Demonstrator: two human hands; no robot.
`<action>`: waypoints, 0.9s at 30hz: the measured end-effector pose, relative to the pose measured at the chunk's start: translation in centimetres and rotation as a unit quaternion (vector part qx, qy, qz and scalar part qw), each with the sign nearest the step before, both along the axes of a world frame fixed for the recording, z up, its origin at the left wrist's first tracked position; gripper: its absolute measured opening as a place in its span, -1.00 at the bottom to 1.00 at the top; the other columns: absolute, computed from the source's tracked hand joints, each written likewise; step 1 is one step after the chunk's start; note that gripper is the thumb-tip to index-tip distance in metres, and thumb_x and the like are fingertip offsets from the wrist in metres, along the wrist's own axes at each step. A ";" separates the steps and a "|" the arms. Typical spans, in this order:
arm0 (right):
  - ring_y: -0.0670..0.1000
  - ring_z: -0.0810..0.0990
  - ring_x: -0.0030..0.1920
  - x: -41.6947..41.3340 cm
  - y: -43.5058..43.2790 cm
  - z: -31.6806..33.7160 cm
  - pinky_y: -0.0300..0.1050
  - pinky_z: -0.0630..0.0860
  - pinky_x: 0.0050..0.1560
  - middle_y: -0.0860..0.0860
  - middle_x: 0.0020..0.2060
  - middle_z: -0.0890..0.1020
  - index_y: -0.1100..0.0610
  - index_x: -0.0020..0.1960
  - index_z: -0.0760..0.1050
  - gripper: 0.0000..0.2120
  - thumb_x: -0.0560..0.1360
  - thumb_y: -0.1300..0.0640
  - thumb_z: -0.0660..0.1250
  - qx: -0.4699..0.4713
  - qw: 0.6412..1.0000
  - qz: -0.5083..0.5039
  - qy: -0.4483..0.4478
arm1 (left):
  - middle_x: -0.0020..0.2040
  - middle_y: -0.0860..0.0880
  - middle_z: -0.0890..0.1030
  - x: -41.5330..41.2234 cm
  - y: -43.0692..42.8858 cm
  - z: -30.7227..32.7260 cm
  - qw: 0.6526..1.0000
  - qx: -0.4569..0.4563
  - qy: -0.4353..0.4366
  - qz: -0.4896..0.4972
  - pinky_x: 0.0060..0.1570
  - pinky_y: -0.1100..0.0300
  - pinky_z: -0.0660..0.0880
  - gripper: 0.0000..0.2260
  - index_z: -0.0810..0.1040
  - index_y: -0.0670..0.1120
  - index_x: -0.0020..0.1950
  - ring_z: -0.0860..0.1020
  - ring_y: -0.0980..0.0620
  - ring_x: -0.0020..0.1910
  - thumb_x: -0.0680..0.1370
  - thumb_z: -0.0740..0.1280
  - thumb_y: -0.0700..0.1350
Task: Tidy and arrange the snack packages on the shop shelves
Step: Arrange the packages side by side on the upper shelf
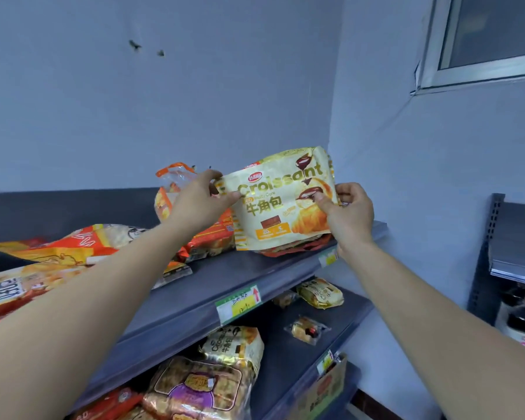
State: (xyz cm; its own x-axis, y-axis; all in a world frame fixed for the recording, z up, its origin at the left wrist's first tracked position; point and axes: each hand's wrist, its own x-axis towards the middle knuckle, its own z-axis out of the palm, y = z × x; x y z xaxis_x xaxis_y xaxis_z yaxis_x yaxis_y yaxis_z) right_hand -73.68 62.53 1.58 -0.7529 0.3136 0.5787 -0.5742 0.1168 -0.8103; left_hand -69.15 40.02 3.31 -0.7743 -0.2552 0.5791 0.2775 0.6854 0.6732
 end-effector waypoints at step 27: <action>0.00 0.56 -0.16 -21.0 14.5 -1.1 -0.07 0.53 -0.12 -0.17 -0.24 0.50 0.06 -0.04 0.42 -0.79 0.45 0.12 0.45 -0.043 0.998 0.000 -0.043 | 0.55 -0.11 -0.36 -17.9 15.0 -7.3 0.843 -0.447 -0.278 0.107 0.38 -0.36 -0.36 -0.02 -0.06 0.15 0.57 -0.39 -0.15 0.50 0.32 0.35 0.42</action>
